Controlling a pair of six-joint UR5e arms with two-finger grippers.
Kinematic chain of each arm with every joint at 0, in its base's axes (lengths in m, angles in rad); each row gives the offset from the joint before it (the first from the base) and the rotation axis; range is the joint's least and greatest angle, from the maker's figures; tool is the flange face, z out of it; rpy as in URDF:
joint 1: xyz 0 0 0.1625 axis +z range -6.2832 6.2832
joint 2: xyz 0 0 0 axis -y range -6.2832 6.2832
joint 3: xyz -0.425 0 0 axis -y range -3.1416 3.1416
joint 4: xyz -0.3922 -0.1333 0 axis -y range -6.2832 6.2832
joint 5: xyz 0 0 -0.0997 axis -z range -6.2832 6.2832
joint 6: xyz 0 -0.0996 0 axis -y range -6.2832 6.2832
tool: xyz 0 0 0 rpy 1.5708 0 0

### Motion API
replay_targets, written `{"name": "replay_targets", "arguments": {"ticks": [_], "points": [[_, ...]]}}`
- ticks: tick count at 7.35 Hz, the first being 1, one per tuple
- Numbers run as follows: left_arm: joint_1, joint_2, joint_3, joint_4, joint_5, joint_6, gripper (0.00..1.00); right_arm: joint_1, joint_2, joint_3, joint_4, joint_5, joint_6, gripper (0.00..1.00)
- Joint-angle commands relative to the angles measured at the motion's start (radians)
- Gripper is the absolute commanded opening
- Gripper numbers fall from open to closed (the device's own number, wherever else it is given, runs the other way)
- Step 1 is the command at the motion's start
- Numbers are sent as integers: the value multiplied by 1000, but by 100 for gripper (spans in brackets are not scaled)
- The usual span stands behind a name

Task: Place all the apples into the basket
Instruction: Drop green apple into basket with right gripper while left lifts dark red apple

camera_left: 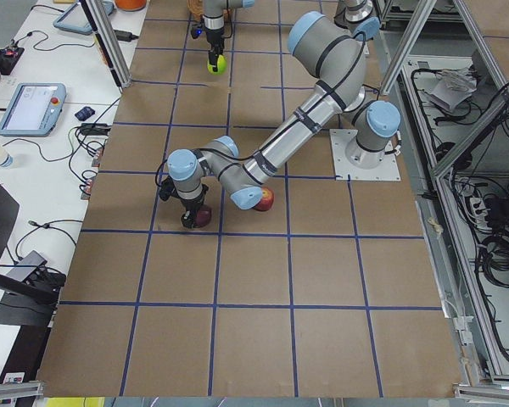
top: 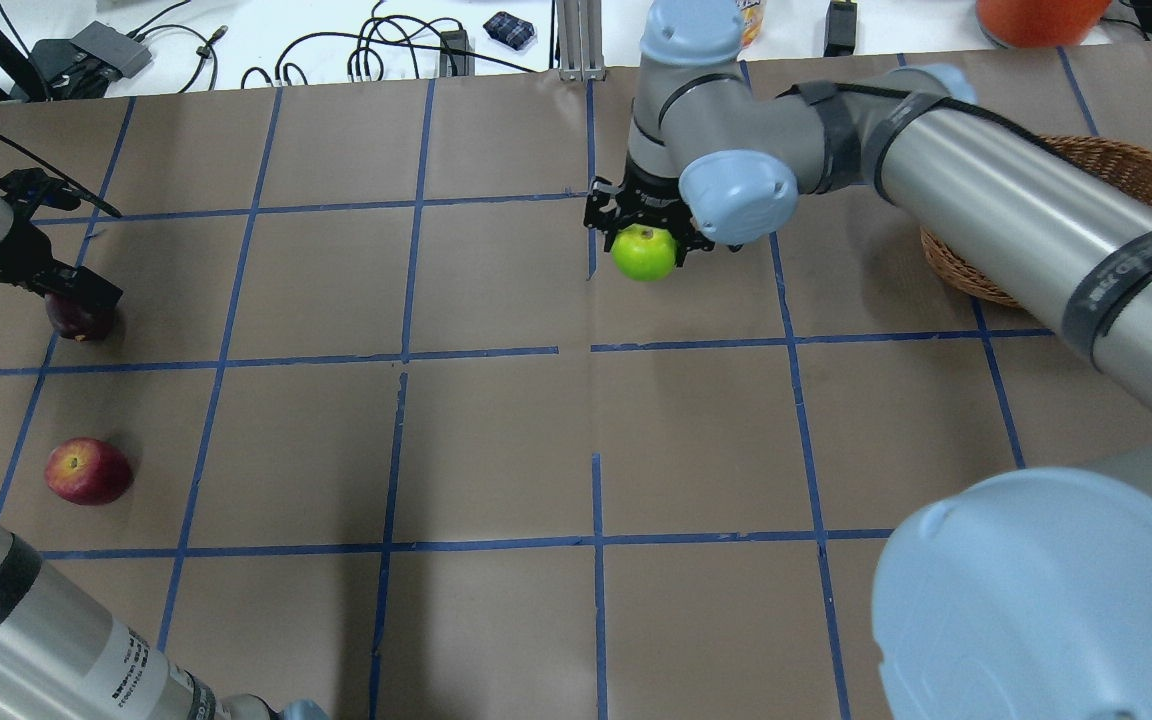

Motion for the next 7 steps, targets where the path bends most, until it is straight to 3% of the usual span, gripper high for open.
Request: {"name": "replay_targets", "arguments": {"ticks": [1,2,4,7], "points": [[-4,12,2,-5,9,1,28,-175,-14,-86,143,-40,-213,0],[-11,21,4,-25,13,1,25,-264,-14,-89,148,-57,-341,0],[-22,43,4,-73,21,0,1,-440,-11,-91,145,-60,-627,0],[-42,74,5,-126,21,-29,0,-554,18,-81,120,-84,-882,0]]}}
